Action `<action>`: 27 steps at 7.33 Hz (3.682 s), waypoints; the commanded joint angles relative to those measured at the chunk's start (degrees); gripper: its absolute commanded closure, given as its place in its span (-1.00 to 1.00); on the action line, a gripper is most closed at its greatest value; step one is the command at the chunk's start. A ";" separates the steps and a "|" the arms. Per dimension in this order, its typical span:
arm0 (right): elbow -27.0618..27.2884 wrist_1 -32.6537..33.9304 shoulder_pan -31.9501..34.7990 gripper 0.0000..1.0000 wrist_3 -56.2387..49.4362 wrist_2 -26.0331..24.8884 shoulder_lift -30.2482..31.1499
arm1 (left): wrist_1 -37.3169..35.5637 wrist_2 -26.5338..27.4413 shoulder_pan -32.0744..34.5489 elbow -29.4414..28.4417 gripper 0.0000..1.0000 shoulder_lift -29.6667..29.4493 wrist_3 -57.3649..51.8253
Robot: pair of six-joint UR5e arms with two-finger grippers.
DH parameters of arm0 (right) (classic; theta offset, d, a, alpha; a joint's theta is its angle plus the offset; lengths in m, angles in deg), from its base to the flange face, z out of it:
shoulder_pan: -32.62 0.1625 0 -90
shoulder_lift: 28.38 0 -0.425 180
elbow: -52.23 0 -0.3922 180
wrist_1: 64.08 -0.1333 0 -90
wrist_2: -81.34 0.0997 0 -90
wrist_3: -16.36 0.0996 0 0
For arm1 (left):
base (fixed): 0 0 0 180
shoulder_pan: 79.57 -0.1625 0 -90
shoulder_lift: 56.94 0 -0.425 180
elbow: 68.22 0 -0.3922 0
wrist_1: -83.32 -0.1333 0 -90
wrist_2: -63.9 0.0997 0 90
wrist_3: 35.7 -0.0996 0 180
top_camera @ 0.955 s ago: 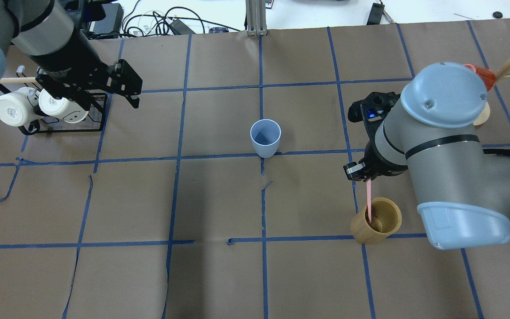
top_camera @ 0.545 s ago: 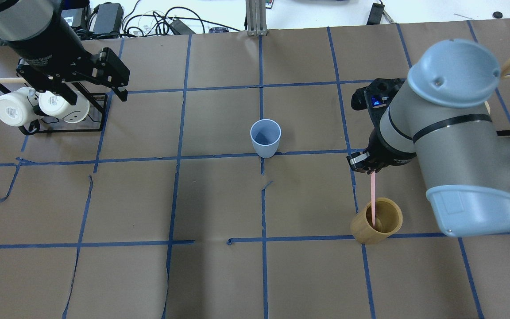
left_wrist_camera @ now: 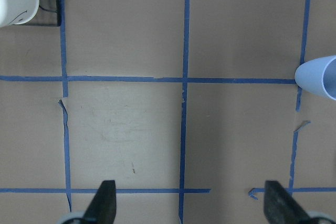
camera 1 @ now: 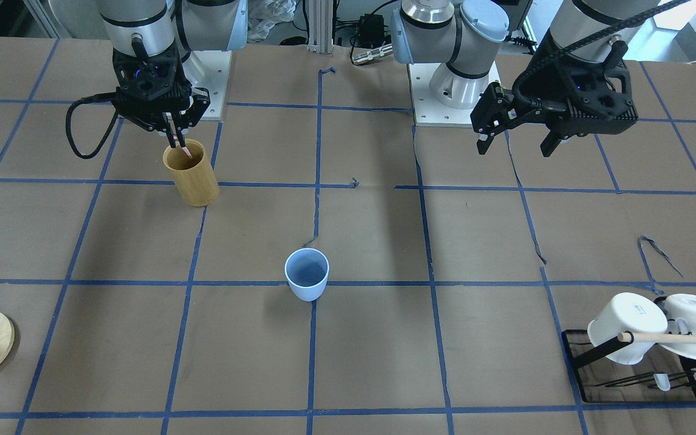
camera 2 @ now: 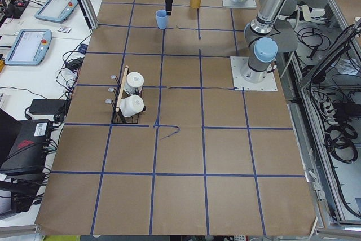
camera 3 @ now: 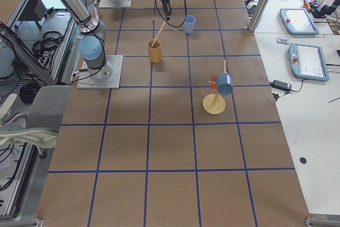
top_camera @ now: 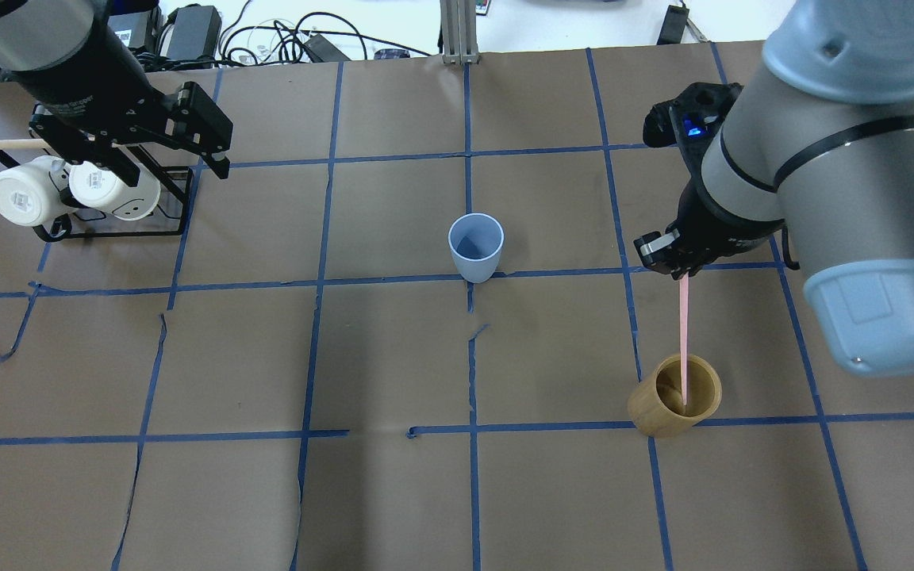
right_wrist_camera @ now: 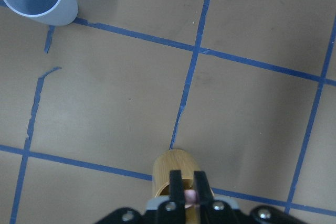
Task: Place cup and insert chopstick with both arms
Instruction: 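Grasp the pink chopstick with the right gripper and lift it from the bamboo cup, then carry the chopstick over the blue cup with the right gripper, then lower the chopstick into the blue cup and open the right gripper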
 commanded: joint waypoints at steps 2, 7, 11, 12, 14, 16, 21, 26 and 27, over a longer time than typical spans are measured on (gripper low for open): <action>-8.77 -3.53 0.08 0.86 -0.02 0.77 -0.65 | -0.25 -0.02 0.03 0.05 -1.00 0.03 0.00; -13.46 17.05 4.19 0.90 5.75 7.45 -9.85 | -1.91 0.16 -0.05 0.05 -1.00 -0.67 -0.35; -13.46 31.34 11.24 0.89 10.08 7.45 -17.87 | -1.84 -0.37 -0.14 0.05 -1.00 -0.77 -0.17; -13.20 32.75 12.12 0.89 10.17 7.45 -18.49 | -1.66 -0.28 -0.05 0.05 -1.00 -0.77 0.00; -12.93 31.89 12.30 0.87 10.00 7.54 -20.15 | -1.57 -0.28 0.03 0.05 -1.00 -0.77 0.35; -12.93 32.15 12.65 0.85 9.91 7.62 -21.30 | -1.75 -0.19 -0.05 0.05 -1.00 -0.77 0.36; -12.31 32.84 13.18 -0.64 14.36 14.36 -21.75 | -1.75 -0.19 -0.05 0.14 -1.00 -0.68 0.00; -13.28 25.00 12.39 -1.00 15.54 8.28 -18.52 | -1.75 -0.19 0.03 0.14 -1.00 -0.68 0.00; -13.28 15.81 11.69 -1.00 15.54 7.72 -16.49 | -1.75 -0.19 0.03 0.14 -1.00 -0.68 0.00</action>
